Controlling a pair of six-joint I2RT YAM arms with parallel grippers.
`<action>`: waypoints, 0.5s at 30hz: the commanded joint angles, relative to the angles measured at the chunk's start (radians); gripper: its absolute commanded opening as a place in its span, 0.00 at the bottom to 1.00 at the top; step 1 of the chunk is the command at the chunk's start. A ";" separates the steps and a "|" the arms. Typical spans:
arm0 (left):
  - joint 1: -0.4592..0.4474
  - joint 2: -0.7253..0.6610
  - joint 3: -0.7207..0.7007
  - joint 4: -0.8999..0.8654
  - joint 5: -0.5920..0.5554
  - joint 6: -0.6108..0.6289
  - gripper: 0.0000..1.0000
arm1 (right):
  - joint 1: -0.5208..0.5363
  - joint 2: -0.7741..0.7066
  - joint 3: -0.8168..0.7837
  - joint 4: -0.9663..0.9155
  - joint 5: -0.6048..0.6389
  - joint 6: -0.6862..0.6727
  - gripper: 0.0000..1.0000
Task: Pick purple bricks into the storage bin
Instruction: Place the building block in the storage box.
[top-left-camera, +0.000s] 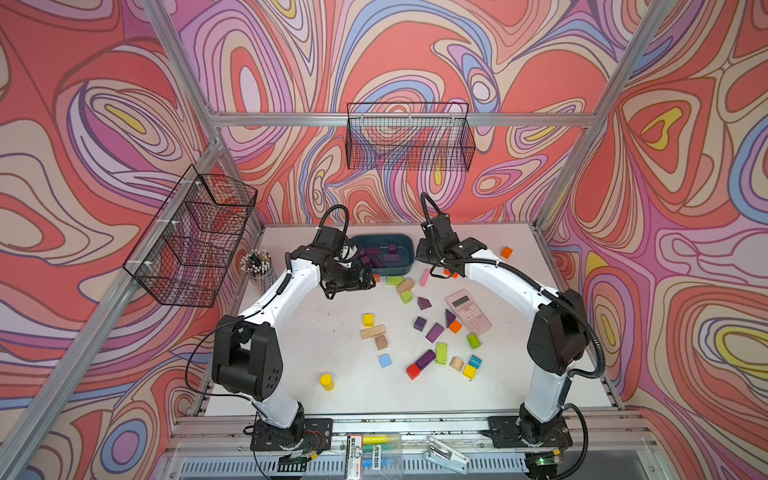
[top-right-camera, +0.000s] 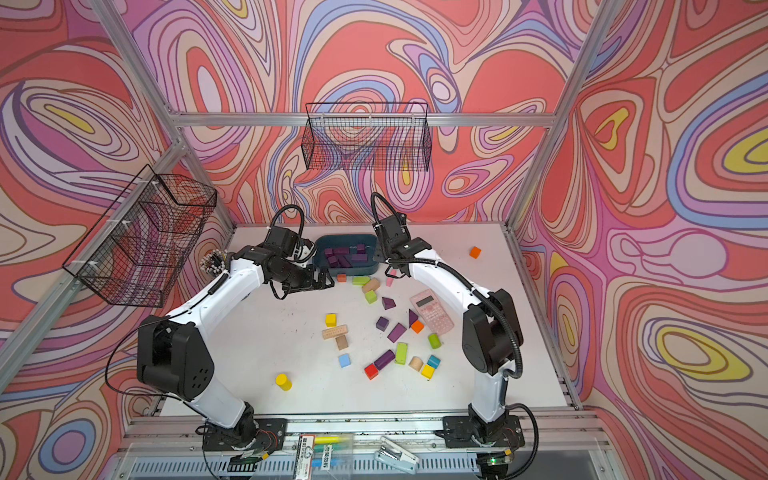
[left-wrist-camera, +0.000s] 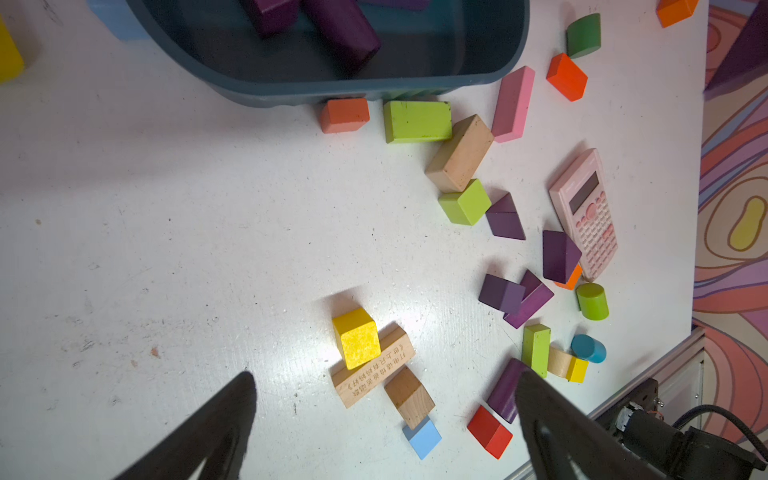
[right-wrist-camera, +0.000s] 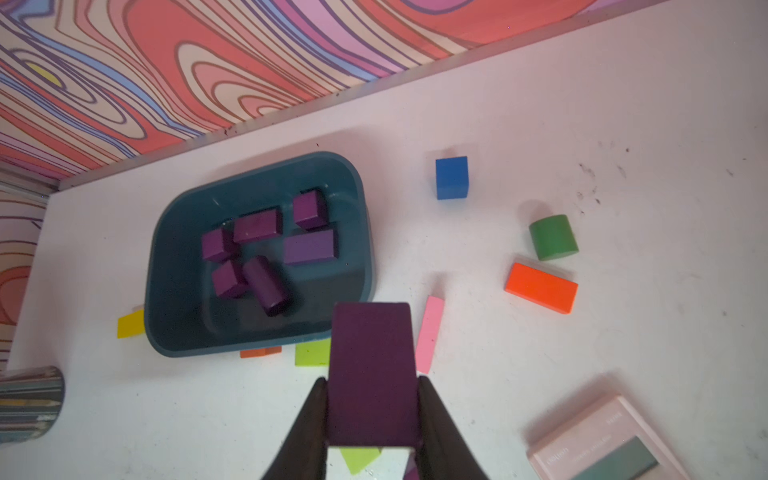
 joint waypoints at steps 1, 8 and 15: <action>0.007 -0.009 0.016 -0.014 0.008 -0.010 1.00 | 0.007 0.048 0.011 0.114 0.007 0.057 0.28; 0.006 0.004 0.022 -0.023 0.004 -0.012 1.00 | 0.015 0.146 0.036 0.218 0.002 0.100 0.28; 0.006 0.008 0.025 -0.020 0.001 -0.012 1.00 | 0.018 0.264 0.121 0.257 -0.019 0.132 0.27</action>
